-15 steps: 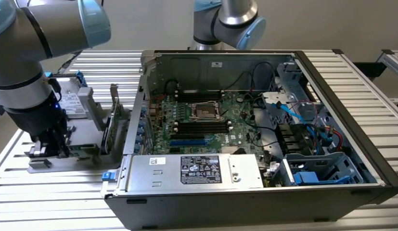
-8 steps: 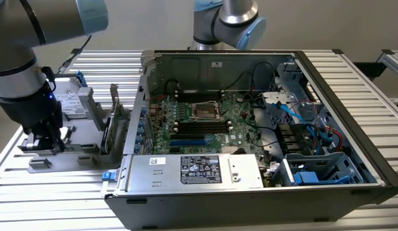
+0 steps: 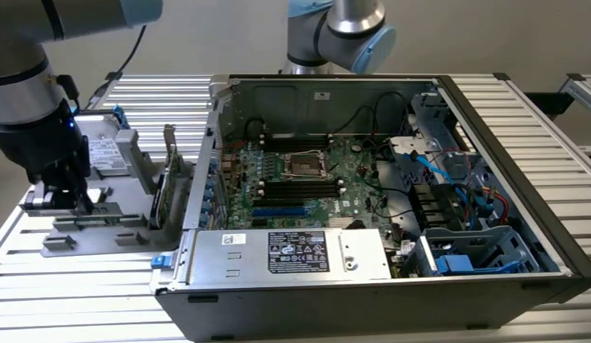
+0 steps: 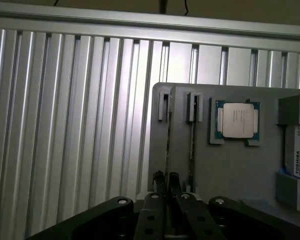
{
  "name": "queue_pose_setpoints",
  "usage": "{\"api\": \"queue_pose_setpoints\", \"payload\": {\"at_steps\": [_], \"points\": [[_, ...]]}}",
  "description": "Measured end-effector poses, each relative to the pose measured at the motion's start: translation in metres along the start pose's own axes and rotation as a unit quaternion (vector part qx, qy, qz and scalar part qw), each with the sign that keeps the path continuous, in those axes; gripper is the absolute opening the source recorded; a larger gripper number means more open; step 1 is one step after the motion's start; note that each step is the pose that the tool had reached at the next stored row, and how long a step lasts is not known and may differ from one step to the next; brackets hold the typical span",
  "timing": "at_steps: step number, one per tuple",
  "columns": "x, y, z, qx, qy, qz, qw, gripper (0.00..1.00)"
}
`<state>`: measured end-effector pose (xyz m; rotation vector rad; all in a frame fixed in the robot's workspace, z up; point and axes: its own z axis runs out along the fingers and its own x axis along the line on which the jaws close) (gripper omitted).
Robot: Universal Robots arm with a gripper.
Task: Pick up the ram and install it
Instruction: 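Pick up the ram and move it above insertion slot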
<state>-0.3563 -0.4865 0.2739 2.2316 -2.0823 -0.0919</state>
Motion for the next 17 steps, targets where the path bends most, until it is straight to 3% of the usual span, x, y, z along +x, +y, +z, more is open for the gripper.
{"api": "queue_pose_setpoints", "payload": {"at_steps": [7,17], "points": [[0.002,-0.013,-0.0333,-0.0001,-0.0002,0.0,1.0,0.14],[0.005,-0.0397,-0.0816,0.0001,-0.0024,0.0,1.0,0.14]]}}
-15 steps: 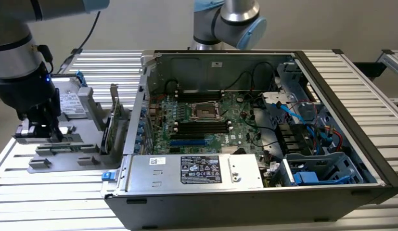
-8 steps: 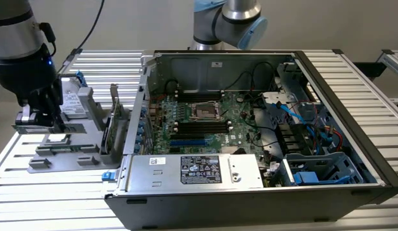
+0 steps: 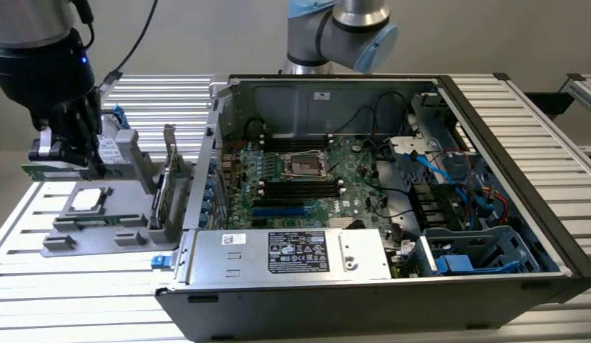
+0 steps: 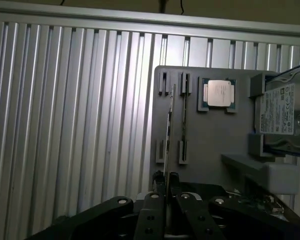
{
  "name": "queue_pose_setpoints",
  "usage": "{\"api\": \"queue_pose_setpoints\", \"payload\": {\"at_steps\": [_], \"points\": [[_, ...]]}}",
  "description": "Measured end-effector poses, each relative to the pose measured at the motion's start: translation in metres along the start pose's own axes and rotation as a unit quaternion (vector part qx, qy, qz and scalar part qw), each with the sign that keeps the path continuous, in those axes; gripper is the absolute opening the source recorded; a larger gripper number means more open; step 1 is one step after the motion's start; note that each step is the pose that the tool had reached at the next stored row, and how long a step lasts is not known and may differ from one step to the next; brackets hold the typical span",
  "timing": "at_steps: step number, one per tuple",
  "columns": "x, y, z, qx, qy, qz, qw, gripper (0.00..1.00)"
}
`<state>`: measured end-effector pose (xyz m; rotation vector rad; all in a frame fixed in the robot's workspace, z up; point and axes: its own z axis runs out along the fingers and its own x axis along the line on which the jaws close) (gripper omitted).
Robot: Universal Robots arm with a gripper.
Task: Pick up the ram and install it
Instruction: 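Pick up the ram and move it above insertion slot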
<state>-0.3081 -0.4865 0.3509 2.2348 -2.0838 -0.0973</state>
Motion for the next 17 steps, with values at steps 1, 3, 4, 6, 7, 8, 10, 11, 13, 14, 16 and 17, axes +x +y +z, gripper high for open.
{"api": "queue_pose_setpoints", "payload": {"at_steps": [1,3,4,6,7,8,10,11,13,14,16,17], "points": [[0.0,-0.0028,-0.0047,0.0,-0.0003,0.0,1.0,0.14],[0.001,-0.0085,-0.0143,0.0001,-0.001,0.0,1.0,0.14],[0.001,-0.0113,-0.019,0.0001,-0.0014,0.0,1.0,0.14],[0.002,-0.0168,-0.0283,0.0002,-0.0021,0.0,1.0,0.14],[0.002,-0.0196,-0.0329,0.0001,-0.0024,-0.001,1.0,0.14],[0.002,-0.0225,-0.0377,0.0002,-0.0028,-0.001,1.0,0.14],[0.003,-0.0281,-0.0471,0.0002,-0.0034,-0.001,1.0,0.14],[0.003,-0.0311,-0.0516,0.0003,-0.0037,-0.001,1.0,0.14],[0.004,-0.0375,-0.0602,0.0002,-0.0038,-0.001,1.0,0.14],[0.004,-0.0407,-0.0642,0.0002,-0.0039,-0.001,1.0,0.14],[0.005,-0.0475,-0.0719,-0.0002,-0.0039,-0.001,1.0,0.14],[0.005,-0.0511,-0.0747,-0.0006,-0.0039,-0.001,1.0,0.14]]}}
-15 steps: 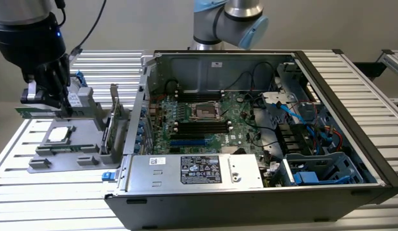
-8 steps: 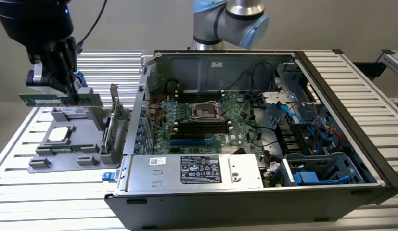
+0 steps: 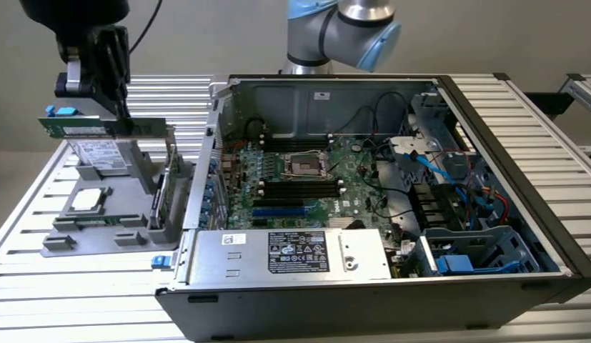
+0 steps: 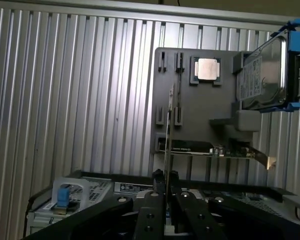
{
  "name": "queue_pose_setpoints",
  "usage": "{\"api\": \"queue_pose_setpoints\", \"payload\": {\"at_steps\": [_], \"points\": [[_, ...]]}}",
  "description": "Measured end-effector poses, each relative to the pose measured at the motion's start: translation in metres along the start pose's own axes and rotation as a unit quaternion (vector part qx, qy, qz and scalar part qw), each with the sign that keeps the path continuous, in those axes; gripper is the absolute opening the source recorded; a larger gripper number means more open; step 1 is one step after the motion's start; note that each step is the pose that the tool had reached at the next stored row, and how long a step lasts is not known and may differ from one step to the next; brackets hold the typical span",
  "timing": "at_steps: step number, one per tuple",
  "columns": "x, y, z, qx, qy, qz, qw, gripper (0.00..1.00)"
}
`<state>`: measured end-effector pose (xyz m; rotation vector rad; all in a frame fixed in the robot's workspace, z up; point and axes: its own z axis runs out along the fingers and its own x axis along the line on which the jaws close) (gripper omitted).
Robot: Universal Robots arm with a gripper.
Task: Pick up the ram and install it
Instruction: 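Pick up the ram and move it above insertion slot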
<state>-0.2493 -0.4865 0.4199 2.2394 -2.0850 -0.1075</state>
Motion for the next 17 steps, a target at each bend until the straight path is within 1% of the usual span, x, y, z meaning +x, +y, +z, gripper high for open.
{"api": "queue_pose_setpoints", "payload": {"at_steps": [5,17], "points": [[0.001,-0.0202,-0.0054,-0.0019,-0.0001,0.0,1.0,0.14],[0.005,-0.0735,-0.0112,-0.0061,-0.0005,0.0,1.0,0.14]]}}
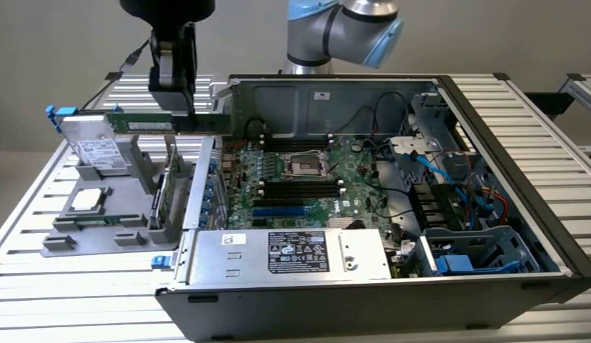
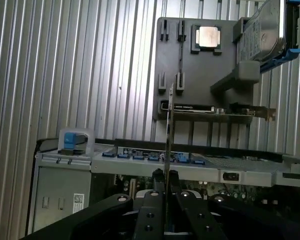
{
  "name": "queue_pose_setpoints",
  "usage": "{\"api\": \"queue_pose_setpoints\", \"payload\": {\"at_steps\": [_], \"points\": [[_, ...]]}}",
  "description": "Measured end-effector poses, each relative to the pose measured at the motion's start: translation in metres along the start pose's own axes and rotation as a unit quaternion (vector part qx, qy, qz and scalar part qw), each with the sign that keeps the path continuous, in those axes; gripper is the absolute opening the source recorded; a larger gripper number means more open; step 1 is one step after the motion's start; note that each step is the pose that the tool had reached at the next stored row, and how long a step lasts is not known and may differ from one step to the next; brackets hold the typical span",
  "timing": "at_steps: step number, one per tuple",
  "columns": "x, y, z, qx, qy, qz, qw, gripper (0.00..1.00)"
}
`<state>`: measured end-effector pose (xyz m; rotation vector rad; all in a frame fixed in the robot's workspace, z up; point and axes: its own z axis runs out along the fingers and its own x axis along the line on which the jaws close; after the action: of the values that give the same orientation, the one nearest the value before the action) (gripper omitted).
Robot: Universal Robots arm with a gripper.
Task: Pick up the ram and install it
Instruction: 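Pick up the ram and move it above insertion slot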
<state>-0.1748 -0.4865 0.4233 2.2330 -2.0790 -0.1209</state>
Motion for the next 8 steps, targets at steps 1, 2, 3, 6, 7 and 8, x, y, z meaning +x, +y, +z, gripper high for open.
{"api": "queue_pose_setpoints", "payload": {"at_steps": [1,2,3,6,7,8], "points": [[0.0,-0.0046,-0.0005,-0.0004,0.0,0.0,1.0,0.14],[0.001,-0.0091,-0.0011,-0.0007,0.0,0.0,1.0,0.14],[0.001,-0.0137,-0.0016,-0.0009,0.0,0.0,1.0,0.14],[0.002,-0.0272,-0.0032,-0.0011,0.0003,0.0,1.0,0.14],[0.002,-0.0317,-0.0037,-0.0011,0.0004,0.0,1.0,0.14],[0.003,-0.0362,-0.0041,-0.0012,0.0006,0.0,1.0,0.14]]}}
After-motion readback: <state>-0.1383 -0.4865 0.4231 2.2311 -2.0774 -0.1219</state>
